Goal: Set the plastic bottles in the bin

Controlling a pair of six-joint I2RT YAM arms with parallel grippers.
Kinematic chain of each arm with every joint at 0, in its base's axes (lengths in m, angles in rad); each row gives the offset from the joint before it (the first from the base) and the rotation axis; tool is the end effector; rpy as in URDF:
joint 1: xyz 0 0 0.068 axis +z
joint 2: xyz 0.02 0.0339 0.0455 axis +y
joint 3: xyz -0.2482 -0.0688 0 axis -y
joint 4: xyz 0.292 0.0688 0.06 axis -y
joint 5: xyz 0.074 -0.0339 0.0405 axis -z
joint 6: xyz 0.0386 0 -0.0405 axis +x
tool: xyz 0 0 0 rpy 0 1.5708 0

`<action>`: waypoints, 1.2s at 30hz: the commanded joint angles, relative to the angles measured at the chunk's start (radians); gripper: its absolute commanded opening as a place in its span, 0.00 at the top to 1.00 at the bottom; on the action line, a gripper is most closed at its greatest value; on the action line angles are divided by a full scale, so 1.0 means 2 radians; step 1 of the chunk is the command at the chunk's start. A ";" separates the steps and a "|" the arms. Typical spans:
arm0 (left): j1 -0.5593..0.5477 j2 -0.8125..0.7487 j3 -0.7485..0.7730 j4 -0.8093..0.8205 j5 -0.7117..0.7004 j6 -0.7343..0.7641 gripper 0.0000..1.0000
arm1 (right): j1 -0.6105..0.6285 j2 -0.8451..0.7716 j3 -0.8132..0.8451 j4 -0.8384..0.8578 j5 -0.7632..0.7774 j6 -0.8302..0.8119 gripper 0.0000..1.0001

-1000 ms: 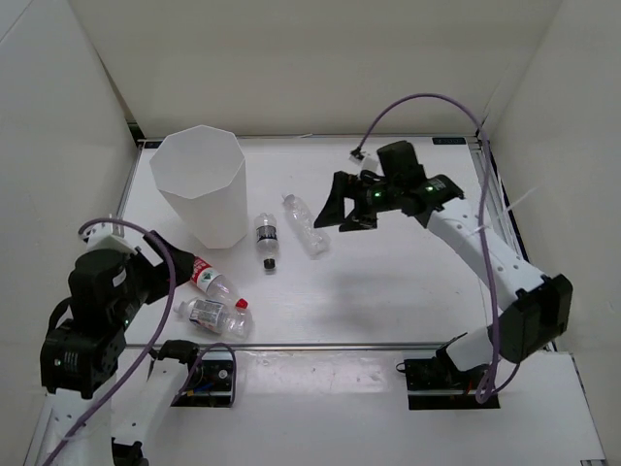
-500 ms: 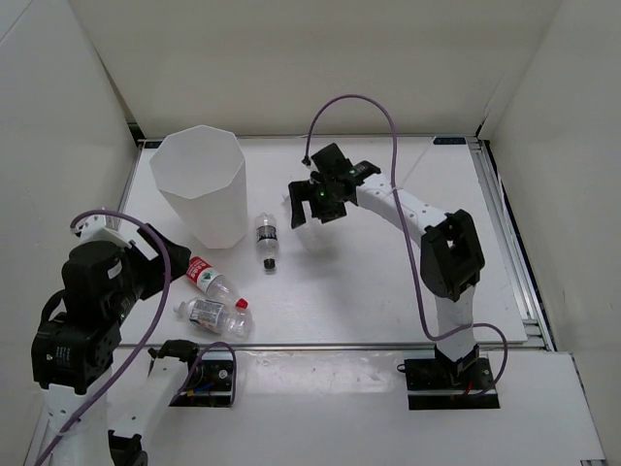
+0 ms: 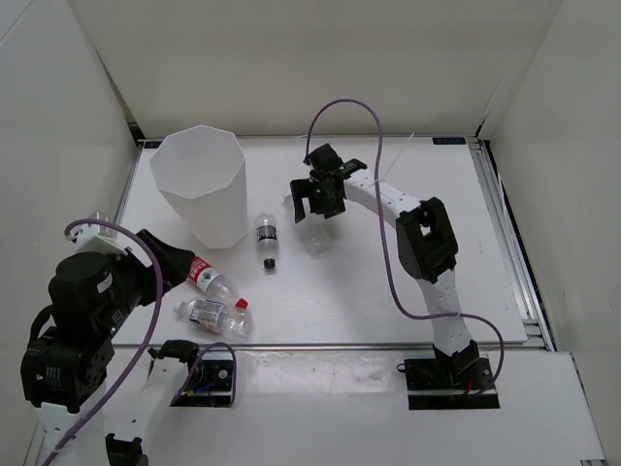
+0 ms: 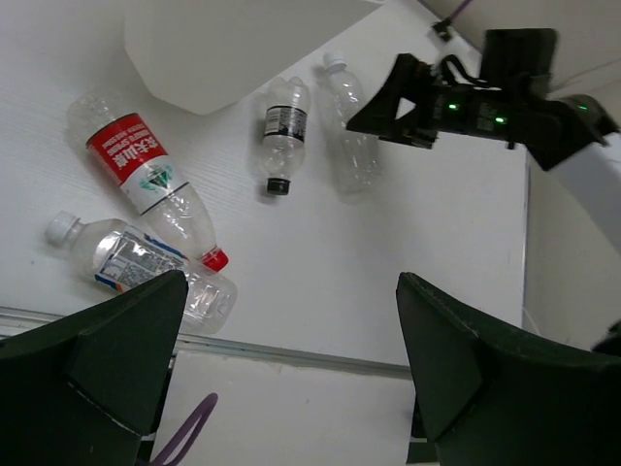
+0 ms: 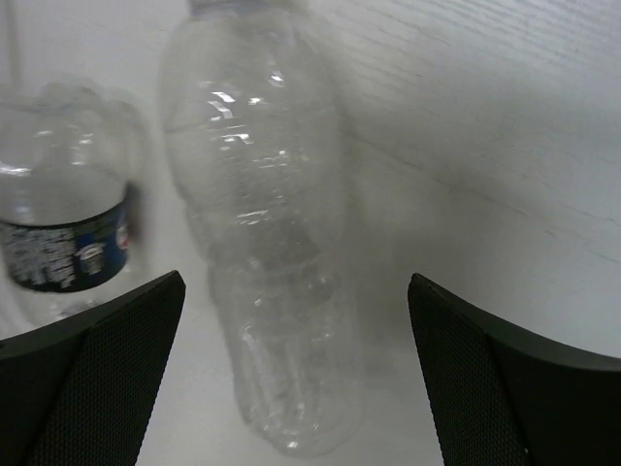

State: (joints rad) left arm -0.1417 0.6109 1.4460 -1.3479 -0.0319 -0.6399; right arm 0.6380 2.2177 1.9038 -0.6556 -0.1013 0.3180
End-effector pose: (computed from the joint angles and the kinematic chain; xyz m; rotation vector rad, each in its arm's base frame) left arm 0.0658 -0.0081 0.4574 -0.5402 2.0435 -0.4395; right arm 0.4230 0.3185 0.1858 -0.4564 2.5704 0.4898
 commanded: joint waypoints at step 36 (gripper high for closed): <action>0.007 0.043 0.099 -0.039 0.039 0.056 0.00 | 0.105 -0.040 0.262 0.337 -0.082 0.227 0.77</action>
State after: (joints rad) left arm -0.1329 0.6579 1.6062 -1.3556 0.0113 -0.5720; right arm 0.8196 2.0907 2.4538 -0.1749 -0.3260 0.7784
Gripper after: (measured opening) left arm 0.998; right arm 0.573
